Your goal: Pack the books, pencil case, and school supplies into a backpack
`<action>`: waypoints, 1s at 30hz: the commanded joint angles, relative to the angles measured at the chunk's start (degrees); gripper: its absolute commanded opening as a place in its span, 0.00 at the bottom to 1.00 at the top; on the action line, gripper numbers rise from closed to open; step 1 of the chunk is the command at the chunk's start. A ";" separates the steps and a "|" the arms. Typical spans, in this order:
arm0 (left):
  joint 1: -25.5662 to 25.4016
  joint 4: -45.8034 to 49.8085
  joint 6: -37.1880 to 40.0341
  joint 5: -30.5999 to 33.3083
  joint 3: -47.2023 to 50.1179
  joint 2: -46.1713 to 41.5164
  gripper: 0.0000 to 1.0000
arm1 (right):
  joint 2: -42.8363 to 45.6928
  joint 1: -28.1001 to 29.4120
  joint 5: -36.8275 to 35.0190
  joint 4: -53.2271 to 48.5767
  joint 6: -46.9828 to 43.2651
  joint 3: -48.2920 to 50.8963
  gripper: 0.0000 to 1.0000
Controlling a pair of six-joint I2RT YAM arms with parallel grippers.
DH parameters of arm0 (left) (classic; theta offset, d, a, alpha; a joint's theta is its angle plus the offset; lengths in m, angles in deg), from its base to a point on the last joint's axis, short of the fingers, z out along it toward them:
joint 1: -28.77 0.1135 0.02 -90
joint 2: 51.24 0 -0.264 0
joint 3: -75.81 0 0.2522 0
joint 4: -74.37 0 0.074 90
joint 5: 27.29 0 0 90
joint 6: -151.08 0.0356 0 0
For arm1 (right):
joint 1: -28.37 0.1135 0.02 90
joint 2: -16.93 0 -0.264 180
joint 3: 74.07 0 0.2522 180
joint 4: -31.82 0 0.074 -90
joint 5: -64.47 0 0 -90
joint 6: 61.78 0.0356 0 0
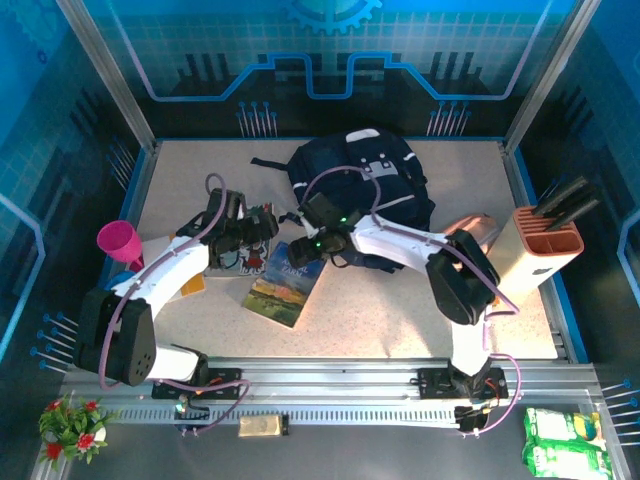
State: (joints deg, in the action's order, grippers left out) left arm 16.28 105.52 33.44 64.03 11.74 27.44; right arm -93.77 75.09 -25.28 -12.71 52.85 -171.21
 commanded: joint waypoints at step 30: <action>9.11 6.18 -2.68 -10.90 -1.90 0.19 0.99 | 0.43 6.69 -21.61 -11.55 -18.85 6.90 0.90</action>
State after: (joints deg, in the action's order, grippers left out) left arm 25.16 108.68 29.92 57.26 11.57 27.46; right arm -95.27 84.35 -43.79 -21.30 32.80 -166.18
